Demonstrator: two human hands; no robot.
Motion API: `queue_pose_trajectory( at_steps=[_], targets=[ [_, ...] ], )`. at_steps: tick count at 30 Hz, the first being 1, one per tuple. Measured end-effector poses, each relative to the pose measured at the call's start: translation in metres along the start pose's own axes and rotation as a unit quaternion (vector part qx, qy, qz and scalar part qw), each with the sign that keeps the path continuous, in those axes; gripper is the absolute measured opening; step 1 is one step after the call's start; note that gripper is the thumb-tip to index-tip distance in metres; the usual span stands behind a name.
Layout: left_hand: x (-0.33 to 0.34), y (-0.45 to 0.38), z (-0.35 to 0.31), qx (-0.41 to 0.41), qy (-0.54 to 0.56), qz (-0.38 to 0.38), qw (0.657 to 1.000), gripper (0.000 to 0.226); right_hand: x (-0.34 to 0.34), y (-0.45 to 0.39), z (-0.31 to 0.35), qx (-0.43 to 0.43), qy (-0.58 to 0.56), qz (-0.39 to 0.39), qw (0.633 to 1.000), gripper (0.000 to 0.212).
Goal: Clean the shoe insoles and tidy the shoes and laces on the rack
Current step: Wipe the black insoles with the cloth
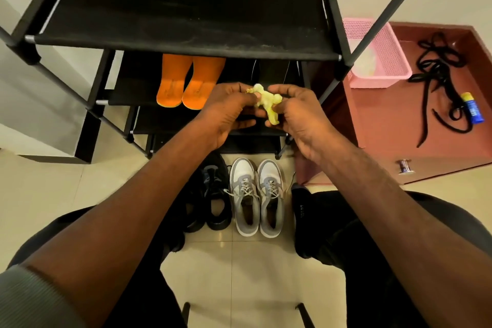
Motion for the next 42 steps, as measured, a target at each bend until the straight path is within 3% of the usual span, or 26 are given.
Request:
queue_pose_trajectory(
  at_steps=[5, 7, 9, 11, 13, 17, 22, 27, 30, 34, 38, 42],
  targets=[
    [-0.014, -0.005, -0.002, -0.008, 0.008, -0.023, 1.0, 0.016, 0.006, -0.004, -0.006, 0.036, -0.028, -0.002, 0.999, 0.031],
    [-0.012, -0.004, -0.003, 0.002, -0.03, -0.021, 0.999, 0.018, 0.004, -0.004, -0.01, 0.052, 0.001, -0.011, 0.999, 0.021],
    [-0.008, -0.002, -0.007, 0.022, -0.068, -0.016, 0.997, 0.022, 0.003, -0.005, -0.012, 0.042, 0.042, -0.006, 0.998, 0.025],
    [-0.006, -0.001, -0.009, 0.022, -0.051, -0.017, 0.998, 0.026, 0.001, -0.004, -0.011, 0.024, 0.048, -0.018, 0.998, 0.02],
    [-0.006, 0.0, -0.005, -0.006, 0.007, -0.019, 1.0, 0.024, -0.005, -0.003, -0.009, 0.016, 0.038, -0.047, 0.998, 0.02],
    [-0.001, 0.0, 0.017, -0.094, 0.018, -0.006, 0.995, 0.053, -0.016, -0.001, -0.006, 0.005, 0.021, -0.091, 0.996, 0.023],
    [0.005, -0.001, 0.018, -0.097, 0.094, 0.011, 0.991, 0.036, -0.011, -0.001, 0.001, -0.039, 0.056, -0.068, 0.995, 0.027],
    [0.007, 0.0, 0.014, -0.086, 0.131, 0.037, 0.987, 0.035, -0.002, -0.001, 0.009, -0.058, 0.111, -0.008, 0.992, 0.026],
    [0.002, -0.004, 0.015, -0.08, 0.151, 0.01, 0.985, 0.012, 0.003, -0.001, 0.007, -0.045, 0.133, 0.005, 0.99, 0.034],
    [-0.007, -0.01, 0.017, -0.085, 0.169, -0.004, 0.982, 0.023, -0.012, -0.005, 0.006, -0.026, 0.061, -0.066, 0.996, 0.016],
    [-0.004, -0.008, 0.013, -0.075, 0.155, 0.006, 0.985, 0.022, -0.004, -0.012, 0.002, -0.062, 0.152, -0.017, 0.986, 0.032],
    [-0.007, -0.012, 0.009, -0.046, 0.129, -0.026, 0.99, 0.03, -0.007, -0.014, -0.004, -0.051, 0.147, -0.045, 0.987, 0.016]
  ],
)
Point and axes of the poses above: each hand's wrist, its own y-axis away from the middle knuckle, its own x-axis out of the palm, z = x × y, the point moved 9 cm from there along -y, towards the middle knuckle, and after that the axes turned 7 degrees about -x, right-handed, at the moved point
